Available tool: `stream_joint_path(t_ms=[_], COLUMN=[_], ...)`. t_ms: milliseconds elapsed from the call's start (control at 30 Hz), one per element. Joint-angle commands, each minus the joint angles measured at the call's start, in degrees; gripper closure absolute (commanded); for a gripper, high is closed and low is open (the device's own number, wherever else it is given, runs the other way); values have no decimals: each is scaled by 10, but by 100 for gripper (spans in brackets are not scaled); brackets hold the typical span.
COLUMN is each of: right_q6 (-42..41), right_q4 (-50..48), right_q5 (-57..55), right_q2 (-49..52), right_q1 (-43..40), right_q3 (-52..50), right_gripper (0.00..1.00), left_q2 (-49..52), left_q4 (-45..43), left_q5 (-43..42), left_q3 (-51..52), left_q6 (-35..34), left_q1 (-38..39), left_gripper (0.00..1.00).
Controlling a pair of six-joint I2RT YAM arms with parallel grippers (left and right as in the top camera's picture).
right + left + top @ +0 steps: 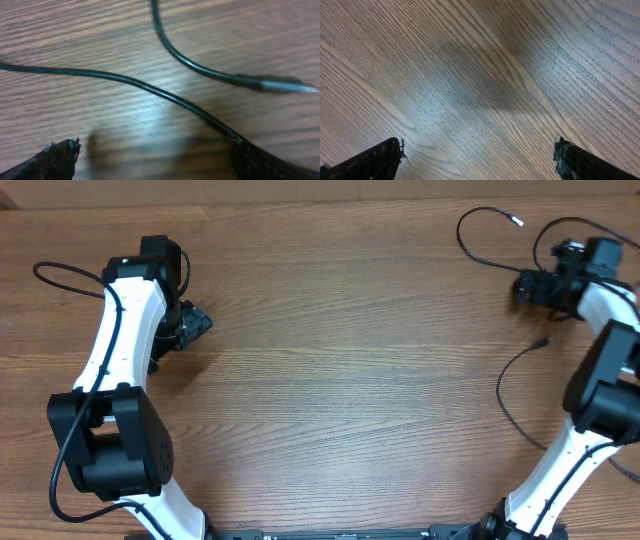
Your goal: Untangle cables
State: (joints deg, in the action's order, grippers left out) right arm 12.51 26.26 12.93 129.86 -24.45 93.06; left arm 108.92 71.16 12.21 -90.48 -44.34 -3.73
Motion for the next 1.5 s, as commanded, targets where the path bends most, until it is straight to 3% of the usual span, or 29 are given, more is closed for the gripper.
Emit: stream_joint_path(t_ms=[0, 100, 267, 533, 800, 1000, 1467], right_q6=[3, 72, 79, 25, -38, -38, -37], right_q4=[23, 67, 135, 267, 376, 436, 446], right_q5=[115, 240, 247, 71, 19, 19, 19], right_q2=[12, 4, -45, -256, -441, -449, -449], right_q1=[-18, -18, -2, 24, 49, 49, 49], right_q3=[-5, -4, -4, -4, -4, -4, -4], right_gripper=[0, 0, 0, 0, 0, 0, 0], left_q2=[-2, -2, -2, -2, -2, -2, -2], left_q4=[1, 1, 1, 1, 1, 1, 1], left_q5=[0, 0, 0, 0, 0, 0, 0], left_q3=[-3, -3, -3, -3, -3, -3, -3], left_q6=[10, 10, 10, 11, 10, 11, 10], left_q1=[4, 4, 4, 4, 4, 4, 4], left_gripper=[1, 1, 1, 0, 0, 0, 0])
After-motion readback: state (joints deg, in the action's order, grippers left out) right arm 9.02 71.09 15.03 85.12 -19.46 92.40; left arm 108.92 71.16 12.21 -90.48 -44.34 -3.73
